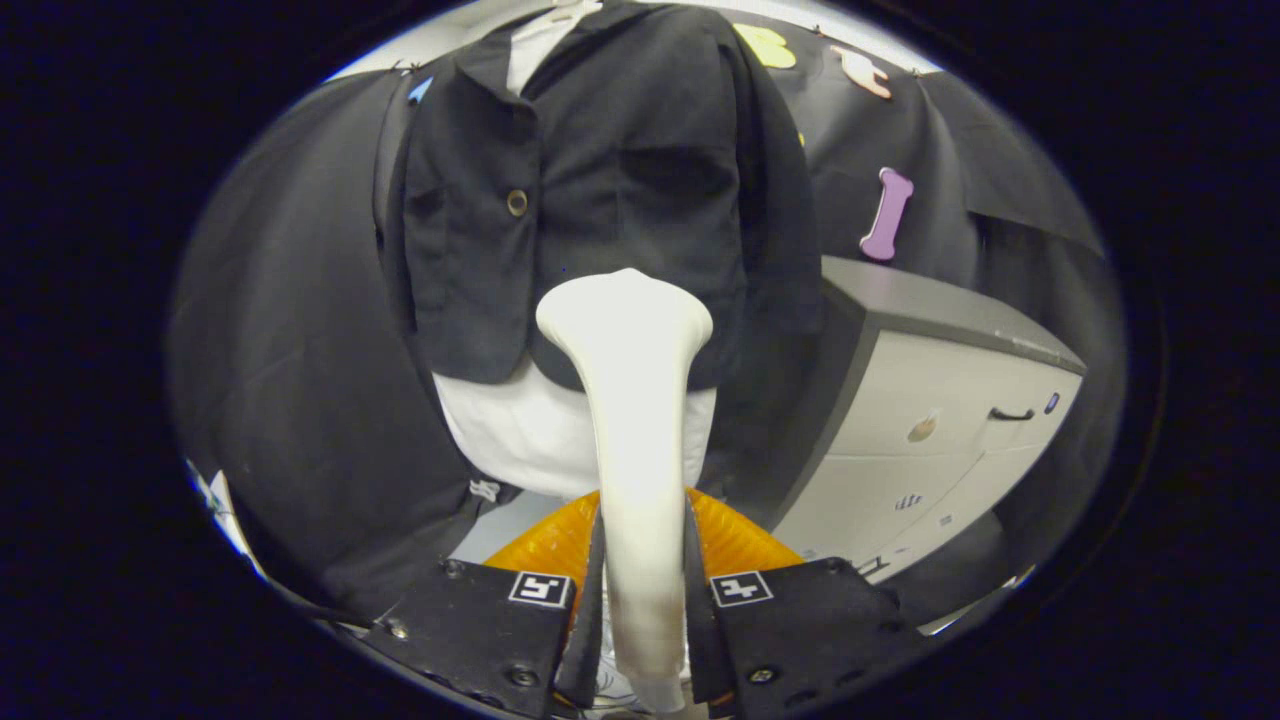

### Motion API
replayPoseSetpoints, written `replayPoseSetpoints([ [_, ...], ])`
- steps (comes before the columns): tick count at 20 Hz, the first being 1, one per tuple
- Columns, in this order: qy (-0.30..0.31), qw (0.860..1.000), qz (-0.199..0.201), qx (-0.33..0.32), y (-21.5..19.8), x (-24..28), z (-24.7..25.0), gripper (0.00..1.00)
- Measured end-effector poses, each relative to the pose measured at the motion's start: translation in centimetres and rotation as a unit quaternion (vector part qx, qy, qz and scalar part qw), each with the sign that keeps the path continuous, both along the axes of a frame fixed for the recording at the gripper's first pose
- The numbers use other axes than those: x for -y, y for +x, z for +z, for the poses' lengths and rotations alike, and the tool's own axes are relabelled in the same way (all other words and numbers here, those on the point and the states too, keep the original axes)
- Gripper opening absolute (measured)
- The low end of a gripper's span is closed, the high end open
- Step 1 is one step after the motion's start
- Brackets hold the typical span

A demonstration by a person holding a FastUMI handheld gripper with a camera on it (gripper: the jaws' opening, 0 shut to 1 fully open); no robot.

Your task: Iron the clothes twice with a garment steamer, once on the left side and once on the right side.

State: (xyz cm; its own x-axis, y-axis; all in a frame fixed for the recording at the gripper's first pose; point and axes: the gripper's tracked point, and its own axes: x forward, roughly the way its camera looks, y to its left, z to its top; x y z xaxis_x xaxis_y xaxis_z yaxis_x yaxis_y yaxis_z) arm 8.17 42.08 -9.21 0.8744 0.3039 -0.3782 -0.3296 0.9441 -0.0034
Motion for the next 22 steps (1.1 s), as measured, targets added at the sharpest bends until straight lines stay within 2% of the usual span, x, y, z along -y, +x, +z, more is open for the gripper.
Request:
replayPoseSetpoints([
  [3,0.038,0.997,-0.001,0.068,-1.4,-1.4,7.0,0.37],
  [6,0.076,0.987,-0.005,0.141,-2.7,-2.9,14.2,0.37],
  [9,0.105,0.969,-0.007,0.223,-3.0,-4.4,21.0,0.38],
  [12,0.129,0.946,0.010,0.297,-2.7,-7.0,26.8,0.37],
  [17,0.162,0.914,0.056,0.369,-1.8,-13.4,32.9,0.37],
  [22,0.153,0.902,0.082,0.394,1.1,-19.1,37.3,0.38],
])
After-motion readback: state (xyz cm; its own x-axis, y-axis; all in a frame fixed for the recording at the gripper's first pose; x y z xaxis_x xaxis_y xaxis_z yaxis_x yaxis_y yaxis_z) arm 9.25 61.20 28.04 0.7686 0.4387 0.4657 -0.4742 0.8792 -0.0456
